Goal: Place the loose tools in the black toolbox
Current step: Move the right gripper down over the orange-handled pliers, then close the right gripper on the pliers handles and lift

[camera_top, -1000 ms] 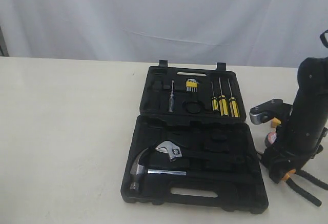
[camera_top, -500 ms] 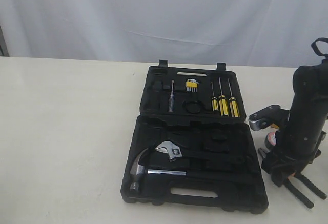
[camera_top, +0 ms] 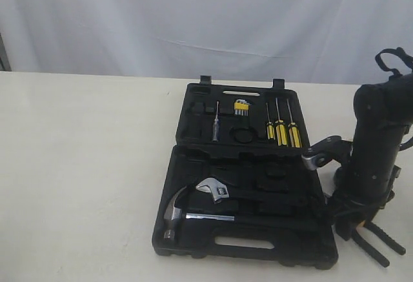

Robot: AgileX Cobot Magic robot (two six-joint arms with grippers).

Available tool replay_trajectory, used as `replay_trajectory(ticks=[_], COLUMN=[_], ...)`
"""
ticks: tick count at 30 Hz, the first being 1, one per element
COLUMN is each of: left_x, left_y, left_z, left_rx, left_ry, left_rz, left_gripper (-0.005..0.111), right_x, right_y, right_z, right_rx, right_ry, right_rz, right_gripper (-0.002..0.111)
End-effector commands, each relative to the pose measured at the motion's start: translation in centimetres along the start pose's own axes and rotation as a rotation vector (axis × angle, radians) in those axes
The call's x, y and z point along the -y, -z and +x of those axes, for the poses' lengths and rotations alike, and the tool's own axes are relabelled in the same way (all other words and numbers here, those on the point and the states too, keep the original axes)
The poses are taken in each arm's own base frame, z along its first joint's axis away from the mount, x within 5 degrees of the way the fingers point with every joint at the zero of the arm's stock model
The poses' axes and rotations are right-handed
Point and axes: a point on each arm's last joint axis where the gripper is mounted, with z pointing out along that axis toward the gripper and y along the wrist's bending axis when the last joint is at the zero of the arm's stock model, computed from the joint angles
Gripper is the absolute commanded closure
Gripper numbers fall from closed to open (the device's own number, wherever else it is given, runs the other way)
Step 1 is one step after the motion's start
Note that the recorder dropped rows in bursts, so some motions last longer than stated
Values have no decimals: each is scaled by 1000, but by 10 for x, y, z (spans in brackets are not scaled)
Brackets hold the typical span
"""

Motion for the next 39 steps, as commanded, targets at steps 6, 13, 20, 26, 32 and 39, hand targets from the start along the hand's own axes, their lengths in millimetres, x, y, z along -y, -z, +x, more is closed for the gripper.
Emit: replay_trajectory(ticks=[6,13,20,26,32,39], left_x=[0,0,0,0,0,0], left_y=[0,0,0,0,0,0], left_z=[-1,-1,-1,-1,-1,-1], left_rx=[9,9,9,9,9,9], left_ry=[1,1,1,1,1,1], left_rz=[4,4,4,4,4,4], left_gripper=[107,107,107,107,107,107], right_x=[-7,-7,-6,-5,-6,-13], right_y=[34,85,122,121,89,58], right_z=[7,14,11,9,18,30], right_rx=[37,154,284,263,122,91], right_ry=[7,-3,-23,23,80,8], right_rz=[28,86,115,109,91,83], right_gripper=[108,108,108,109,108,53])
